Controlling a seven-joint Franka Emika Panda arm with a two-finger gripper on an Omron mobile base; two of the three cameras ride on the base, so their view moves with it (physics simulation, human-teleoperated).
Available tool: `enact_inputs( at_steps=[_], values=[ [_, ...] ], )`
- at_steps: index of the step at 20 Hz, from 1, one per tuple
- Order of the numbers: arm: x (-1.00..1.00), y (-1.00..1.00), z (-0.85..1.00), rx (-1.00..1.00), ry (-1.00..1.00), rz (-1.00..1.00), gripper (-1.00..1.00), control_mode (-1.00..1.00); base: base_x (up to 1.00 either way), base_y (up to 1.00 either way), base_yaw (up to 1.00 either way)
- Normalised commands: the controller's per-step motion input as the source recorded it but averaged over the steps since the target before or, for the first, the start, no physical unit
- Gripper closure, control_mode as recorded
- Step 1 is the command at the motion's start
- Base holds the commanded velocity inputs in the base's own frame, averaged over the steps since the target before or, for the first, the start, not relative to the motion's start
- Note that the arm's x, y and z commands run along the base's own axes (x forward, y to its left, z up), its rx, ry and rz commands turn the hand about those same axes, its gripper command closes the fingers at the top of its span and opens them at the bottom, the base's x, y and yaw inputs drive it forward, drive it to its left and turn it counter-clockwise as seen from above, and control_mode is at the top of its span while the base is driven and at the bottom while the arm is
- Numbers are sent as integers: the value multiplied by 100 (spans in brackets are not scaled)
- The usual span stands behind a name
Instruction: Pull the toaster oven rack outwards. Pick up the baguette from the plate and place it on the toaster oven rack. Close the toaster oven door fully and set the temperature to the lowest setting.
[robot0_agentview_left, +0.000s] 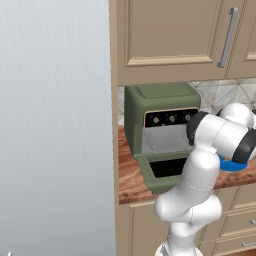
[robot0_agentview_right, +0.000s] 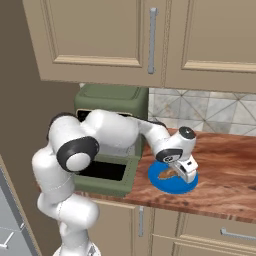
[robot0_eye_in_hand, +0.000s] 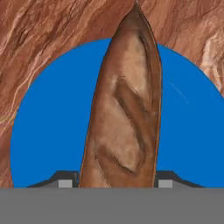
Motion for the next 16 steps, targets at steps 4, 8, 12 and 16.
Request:
enact_inputs(
  at_steps=[4, 8, 12, 16],
  values=[
    [-28, 13, 100, 0, -25, 0, 100, -100, 0, 0, 0],
    [-23, 66, 88, 0, -21, -1, 100, -100, 0, 0, 0],
    [-10, 100, 42, 0, -14, -3, 100, -100, 0, 0, 0],
    [-6, 100, 24, 0, -7, -6, 100, -100, 0, 0, 0]
  ],
)
